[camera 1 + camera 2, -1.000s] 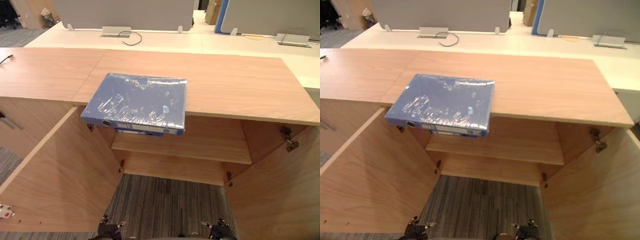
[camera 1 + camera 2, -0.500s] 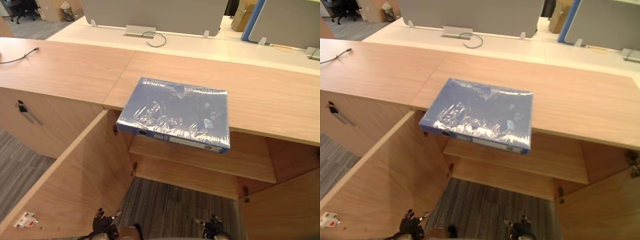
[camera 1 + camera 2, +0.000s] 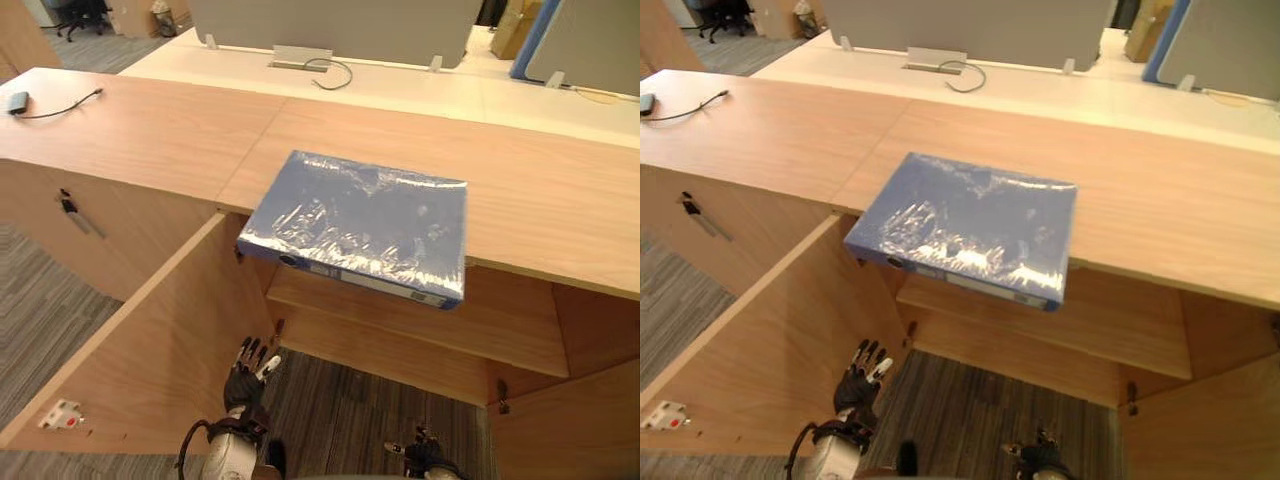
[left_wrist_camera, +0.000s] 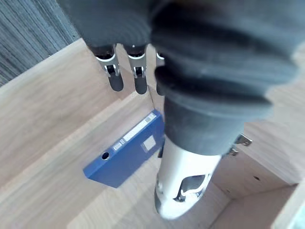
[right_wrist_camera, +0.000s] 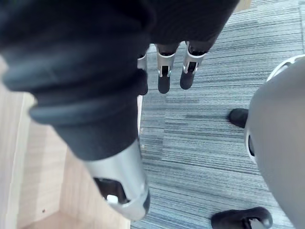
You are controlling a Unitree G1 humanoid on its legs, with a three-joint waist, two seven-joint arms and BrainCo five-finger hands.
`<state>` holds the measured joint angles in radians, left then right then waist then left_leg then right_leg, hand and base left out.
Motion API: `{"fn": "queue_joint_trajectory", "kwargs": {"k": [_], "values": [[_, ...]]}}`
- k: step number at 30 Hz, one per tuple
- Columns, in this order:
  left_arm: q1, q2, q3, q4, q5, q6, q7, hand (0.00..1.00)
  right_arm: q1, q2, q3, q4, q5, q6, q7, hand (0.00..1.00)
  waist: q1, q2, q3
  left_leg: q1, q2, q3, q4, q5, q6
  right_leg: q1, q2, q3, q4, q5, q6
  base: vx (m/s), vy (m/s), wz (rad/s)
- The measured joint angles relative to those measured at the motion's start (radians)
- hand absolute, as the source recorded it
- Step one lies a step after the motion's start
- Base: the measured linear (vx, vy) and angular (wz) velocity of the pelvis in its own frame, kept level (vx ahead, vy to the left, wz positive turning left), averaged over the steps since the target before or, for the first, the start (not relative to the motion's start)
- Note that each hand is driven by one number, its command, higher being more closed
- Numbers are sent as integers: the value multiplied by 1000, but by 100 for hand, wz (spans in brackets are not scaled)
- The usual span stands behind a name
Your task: Walk over to the cabinet, pick up the folder, carry it to the office cabinet, place the folder inside the office cabinet, then close the office cabinet door
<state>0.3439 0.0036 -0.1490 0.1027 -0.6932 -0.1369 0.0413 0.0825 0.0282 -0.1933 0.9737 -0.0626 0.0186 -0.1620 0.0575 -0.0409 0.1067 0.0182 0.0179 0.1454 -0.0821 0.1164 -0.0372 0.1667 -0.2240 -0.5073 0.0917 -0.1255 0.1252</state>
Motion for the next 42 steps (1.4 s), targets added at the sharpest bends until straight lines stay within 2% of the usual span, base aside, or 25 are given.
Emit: {"fn": "queue_joint_trajectory", "kwargs": {"k": [2, 7, 8, 11, 12, 17, 20, 22, 24, 27, 35, 39, 42], "values": [[11, -12, -4, -71, 48, -1, 33, 0, 3, 1, 0, 3, 0, 0, -7, 0, 13, -3, 0, -6, -6, -18, 0, 1, 0, 5, -4, -13, 2, 0, 0, -5, 28, 31], [25, -49, 0, -261, 265, -15, 142, 0, 16, 11, 0, 3, 4, -4, -41, 0, 47, -11, -6, -38, -15, -62, 21, 1, 1, 15, -7, -62, 3, 0, 0, 6, 7, 30], [26, -49, 10, -292, 369, -17, 204, 0, 16, 16, 1, 2, 6, -10, -54, 0, 50, -13, -6, -37, -17, -77, 24, 1, 1, 27, -6, -74, 5, 0, 0, 14, -9, 23], [29, -50, 16, -347, 561, -22, 331, 0, 19, 23, 43, 1, 8, -23, -85, 0, 53, -22, -13, -36, -17, -94, 27, 1, 1, 32, -6, -93, 9, 0, 0, -20, -8, 20], [28, -50, 17, -376, 648, -22, 406, 0, 19, 30, 69, 0, 8, -31, -100, 0, 59, -26, -14, -36, -16, -94, 27, 1, 1, 31, -6, -93, 9, 0, 0, 0, 0, 0], [13, -47, -6, -459, 842, -16, 561, 0, 19, 44, 131, 0, 5, -41, -117, 0, 60, -40, -25, -36, -17, -88, 26, -1, 3, 29, -6, -92, 9, 0, 0, -13, 1, -2], [-49, -42, -27, -513, 1021, 2, 645, 0, 20, 44, 153, 0, 2, -42, -117, 0, 58, -43, -30, -35, -14, -75, 26, -1, 3, 25, -5, -85, 6, 0, 0, -32, 2, -9], [-91, -42, -38, -527, 1102, 11, 670, 0, 23, 43, 161, 2, 2, -42, -117, 0, 55, -42, -43, -34, -11, -63, 21, -5, -4, 19, -3, -65, -3, 0, 0, -29, 5, -22], [-116, -42, -47, -527, 1226, 36, 689, 0, 27, 43, 182, 2, -4, -43, -117, 0, 47, -38, -69, -33, -6, -39, 17, -3, -2, 3, 0, -37, -11, 2, 0, -8, 8, -35], [-147, -41, -64, -526, 1327, 62, 697, 0, 30, 42, 186, 6, -20, -48, -117, 0, 33, -42, -89, -32, 2, -24, 19, -3, -3, 2, 10, -20, -26, 8, -4, 20, -17, -18], [-153, -36, -61, -463, 1477, 117, 698, 0, 10, 34, 186, 53, -51, -61, -113, 0, 19, -37, -103, -15, 8, -9, 18, -6, -6, 3, 16, 14, -33, 11, -6, -3, -4, -11], [-153, -19, -61, -444, 1521, 126, 692, 0, 2, 31, 186, 80, -78, -62, -106, 0, 12, -37, -121, -12, 8, 5, 17, -6, -6, -4, 15, 31, -32, 14, -7, -31, 28, -12], [-161, 19, -56, -398, 1559, 129, 683, 0, -2, 26, 184, 81, -81, -61, -100, 0, 11, -24, -129, 5, 7, 9, -4, 2, -5, -1, 20, 40, -40, 19, -14, -31, 17, -8]]}}
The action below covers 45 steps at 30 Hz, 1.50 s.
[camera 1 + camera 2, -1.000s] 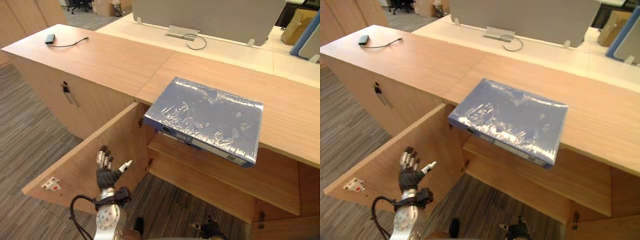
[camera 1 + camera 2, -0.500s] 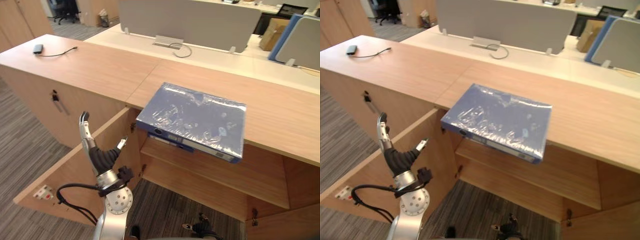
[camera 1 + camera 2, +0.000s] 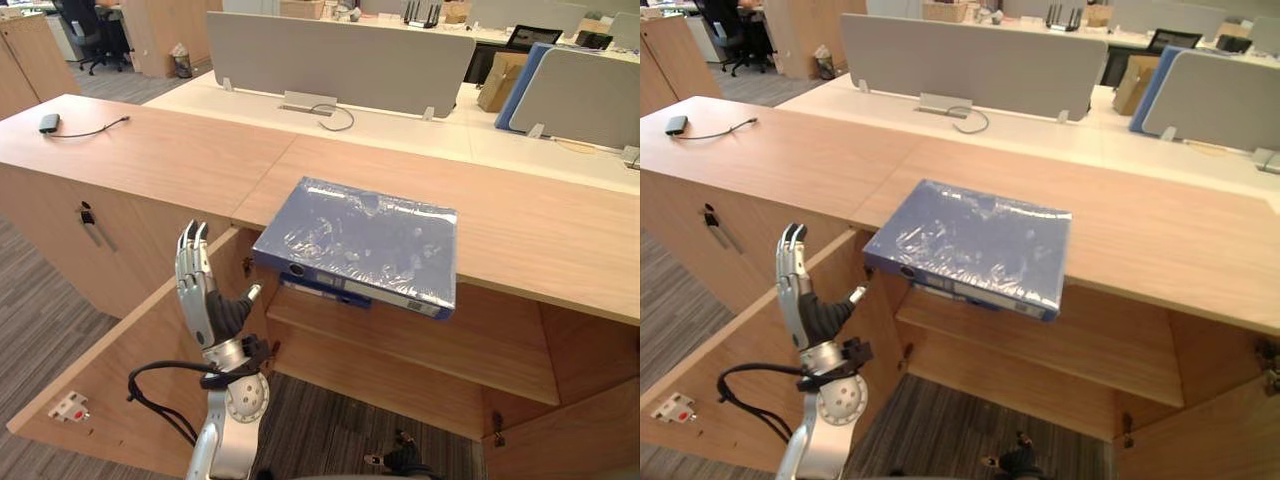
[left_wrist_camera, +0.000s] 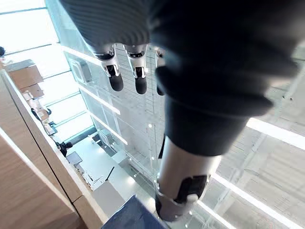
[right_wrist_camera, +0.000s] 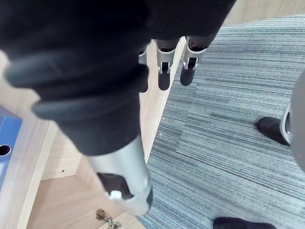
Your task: Walk over to the cabinet, pick up the folder, carry it to the office cabinet, place the folder inside the office cabinet, then close the office cabinet door
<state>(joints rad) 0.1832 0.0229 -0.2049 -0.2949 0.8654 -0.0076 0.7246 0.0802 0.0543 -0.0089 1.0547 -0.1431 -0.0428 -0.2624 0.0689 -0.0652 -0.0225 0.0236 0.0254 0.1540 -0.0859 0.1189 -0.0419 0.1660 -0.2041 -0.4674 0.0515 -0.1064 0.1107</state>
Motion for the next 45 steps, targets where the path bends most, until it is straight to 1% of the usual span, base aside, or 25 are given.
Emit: {"fn": "queue_joint_trajectory", "kwargs": {"k": [1, 4, 10, 12, 14, 18, 22, 26, 30, 38, 45], "values": [[-4, 16, 1, 28, 11, 1, -10, 0, -3, -3, 0, 0, 0, 0, 3, 0, -2, 3, -2, 0, 0, 0, 0, 1, 0, 0, 0, 1, -2, 1, -2, -36, 12, -4], [-5, 33, 6, 62, 34, 1, -23, 0, -6, -6, -1, 1, 0, 0, 9, 0, -7, 8, 1, 0, 0, 0, -1, 3, 0, 1, 2, 2, -9, 2, -7, -11, 3, 0], [-6, 81, 15, 132, 66, 1, -61, 0, -15, -11, -11, 7, -16, 0, 21, 0, -21, 10, 2, 0, 1, 0, -2, 5, -1, 9, 10, 3, -32, 9, -13, 0, 0, 0], [-6, 90, 15, 152, 77, 1, -80, 0, -19, -12, -14, 11, -23, 1, 22, 0, -26, 10, 4, 0, 4, 0, -2, 5, -2, 14, 15, 3, -44, 14, -17, 0, 0, 0], [-9, 93, 15, 161, 80, 1, -87, 0, -21, -11, -30, 11, -36, 1, 23, 0, -27, 11, 8, 0, 6, 0, -2, 5, -2, 18, 19, 3, -52, 18, -16, 0, 0, 0], [-15, 107, 17, 193, 86, 3, -97, 0, -47, -14, -50, 41, -35, 2, 25, 0, -39, 11, 26, 1, 16, 1, -2, 8, -7, 25, 33, 3, -66, 27, -21, 0, 0, 0], [-23, 107, 26, 212, 94, 20, -98, 0, -48, -21, -59, 41, -35, 2, 26, 0, -54, 11, 28, 2, 17, 2, -3, 8, -9, 27, 35, 4, -75, 28, -21, 0, 0, 0], [-51, 110, 29, 218, 107, 32, -98, 0, -48, -22, -79, 41, -35, 2, 26, 0, -57, 11, 31, 2, 17, 10, -3, 7, -9, 27, 35, 10, -82, 36, -22, -16, 24, -5], [-72, 110, 34, 222, 106, 45, -95, 0, -50, -23, -87, 41, -36, 2, 26, 0, -70, 11, 31, 2, 17, 14, -3, 7, -9, 27, 36, 15, -90, 43, -23, -21, 25, -4], [-101, 110, 33, 215, 104, 50, -64, 0, -48, -32, -88, 42, -35, 2, 26, 0, -80, 12, 32, 2, 16, 19, -3, 7, -10, 27, 37, 22, -98, 50, -24, -11, 14, -2], [-101, 110, 33, 201, 103, 58, -45, 0, -48, -33, -88, 42, -36, 2, 26, 0, -80, 13, 34, 2, 16, 19, -3, 6, -10, 27, 37, 23, -98, 50, -24, 0, 0, 0]]}}
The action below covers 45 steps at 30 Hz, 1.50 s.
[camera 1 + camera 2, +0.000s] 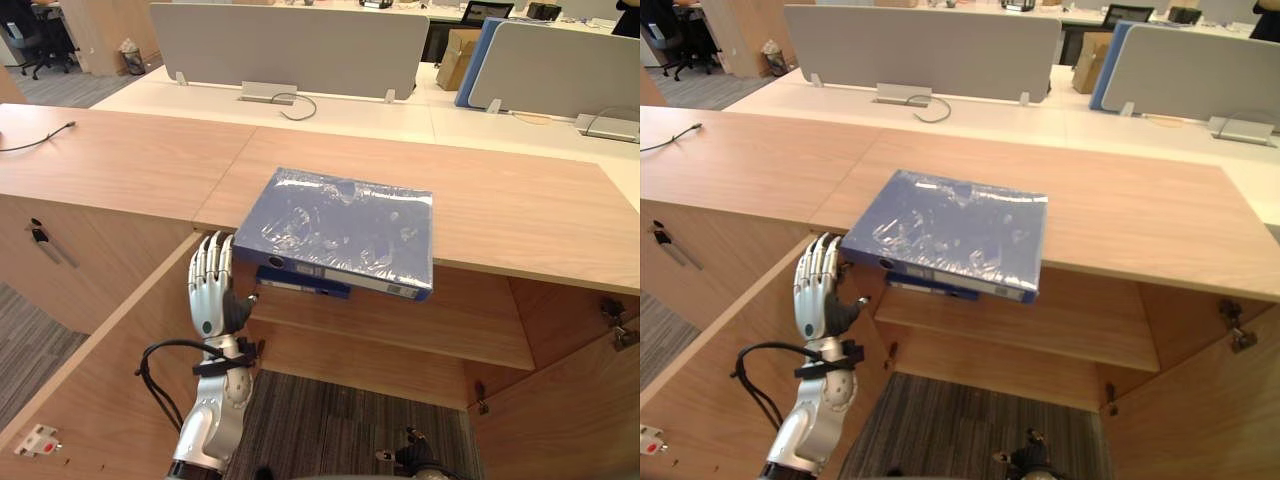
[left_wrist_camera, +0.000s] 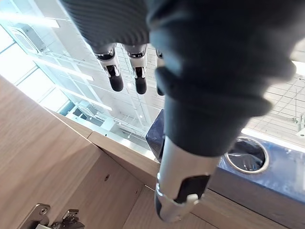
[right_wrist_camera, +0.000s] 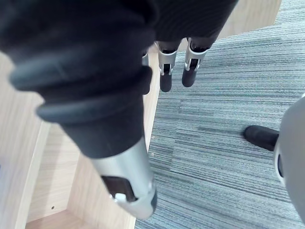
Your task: Walk over to the cabinet, pick up the folder, carry it to the office cabinet, place the folder inside the office cabinet, then close the office cabinet door
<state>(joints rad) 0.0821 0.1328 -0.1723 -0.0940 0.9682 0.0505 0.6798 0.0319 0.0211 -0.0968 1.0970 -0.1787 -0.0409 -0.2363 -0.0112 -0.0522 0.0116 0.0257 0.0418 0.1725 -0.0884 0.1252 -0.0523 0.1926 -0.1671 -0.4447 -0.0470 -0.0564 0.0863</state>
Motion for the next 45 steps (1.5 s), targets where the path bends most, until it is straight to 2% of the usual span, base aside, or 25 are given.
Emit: {"fn": "queue_joint_trajectory", "kwargs": {"k": [6, 12, 20, 26, 32, 45], "values": [[1, 0, -16, -82, -1, -3, 29, 0, 0, -6, 5, 0, 0, 0, 1, 0, 0, 3, 5, 0, 0, 0, 0, -1, -1, 0, 0, 1, 0, 0, 0, 0, 0, 0], [-2, 2, -47, -83, 0, -6, 35, 0, 1, -13, 22, 0, 0, 0, 7, 0, -3, 3, 5, 0, 0, 0, 0, -1, -1, -1, 0, 4, -1, 0, 0, 0, 0, 0], [-49, 41, -67, -81, 8, -5, 32, 0, 1, -19, 41, 0, 0, -1, 18, 0, -6, 3, 5, 1, 0, 5, 0, -1, -1, -2, 1, 9, -7, 4, -5, 0, 0, -2], [-84, 68, -82, -13, 27, 3, 7, 0, 1, -20, 40, 1, 0, -1, 18, 0, -25, 4, 5, 1, 0, 10, 1, -1, -1, -1, 2, 17, -19, 15, -5, 0, 0, -3], [-109, 70, -81, 58, 44, 19, -14, 0, 1, -20, 40, 0, 0, -1, 18, 0, -28, 4, 5, 9, 1, 30, 0, -1, -1, -1, 2, 41, -35, 31, -8, -31, 33, -11], [-154, 78, -80, 140, 63, 20, -51, 0, 2, -24, 5, 1, -1, 0, 18, 0, -38, 6, 3, 12, 1, 29, 0, -1, -1, -2, 1, 48, -41, 37, -3, -32, 33, -2]]}}
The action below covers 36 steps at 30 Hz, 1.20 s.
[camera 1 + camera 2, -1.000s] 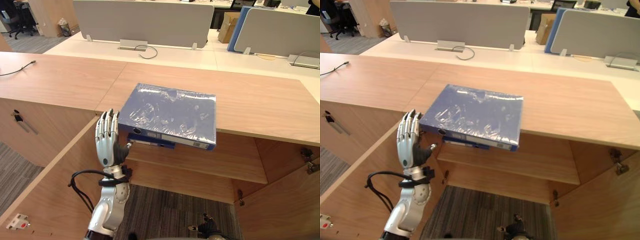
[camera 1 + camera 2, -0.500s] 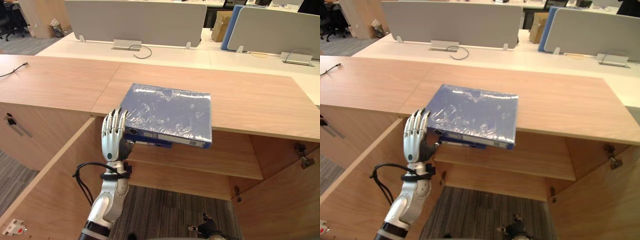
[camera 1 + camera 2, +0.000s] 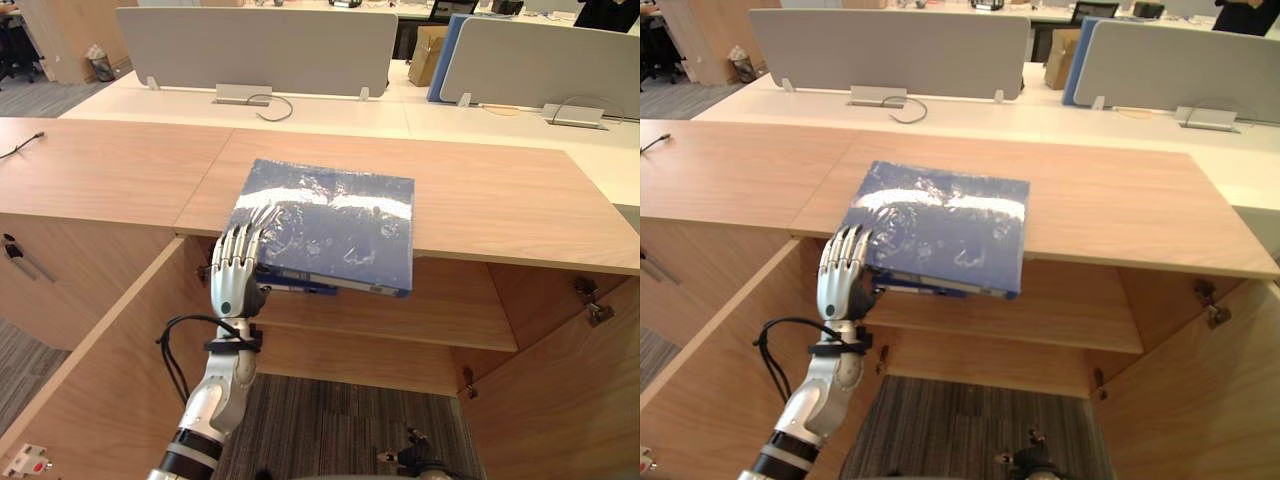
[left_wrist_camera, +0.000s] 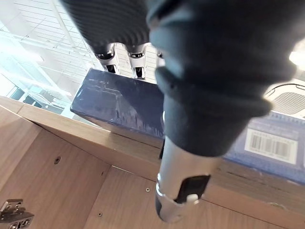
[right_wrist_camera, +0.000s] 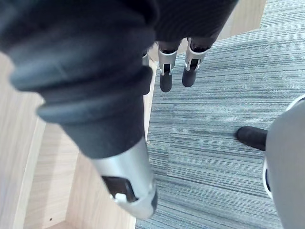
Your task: Walk over to the cabinet, pick up the folder, carry it to the office cabinet, place the folder inside the office cabinet, then close the office cabinet door
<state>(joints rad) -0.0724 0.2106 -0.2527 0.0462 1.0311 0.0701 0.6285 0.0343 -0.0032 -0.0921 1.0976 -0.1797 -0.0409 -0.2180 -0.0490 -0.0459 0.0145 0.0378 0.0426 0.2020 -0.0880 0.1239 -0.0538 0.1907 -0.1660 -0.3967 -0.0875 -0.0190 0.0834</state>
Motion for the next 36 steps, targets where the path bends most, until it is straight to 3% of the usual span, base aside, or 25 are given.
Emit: {"fn": "queue_joint_trajectory", "kwargs": {"k": [15, 16, 36], "values": [[-73, 20, -41, 3, -19, -16, 0, 0, 0, -21, -39, 0, -1, 0, -1, 0, -20, 10, -6, 1, 0, 7, 0, 0, 0, -7, -1, 15, -1, 6, 0, -14, 19, -2], [-74, 19, -42, 2, -21, -19, 0, 100, 0, -23, -39, 0, -1, 0, -1, 0, -20, 11, -7, 1, 1, 8, 0, 0, 0, -7, -1, 16, -1, 6, 0, -31, 30, -2], [-121, 32, -45, 1, -20, -35, 12, 100, 0, -29, -42, 5, -2, 0, -1, 0, -26, 13, -17, 1, 1, 7, 0, 0, 0, -13, -2, 23, -1, 12, 1, -9, 8, 0]]}}
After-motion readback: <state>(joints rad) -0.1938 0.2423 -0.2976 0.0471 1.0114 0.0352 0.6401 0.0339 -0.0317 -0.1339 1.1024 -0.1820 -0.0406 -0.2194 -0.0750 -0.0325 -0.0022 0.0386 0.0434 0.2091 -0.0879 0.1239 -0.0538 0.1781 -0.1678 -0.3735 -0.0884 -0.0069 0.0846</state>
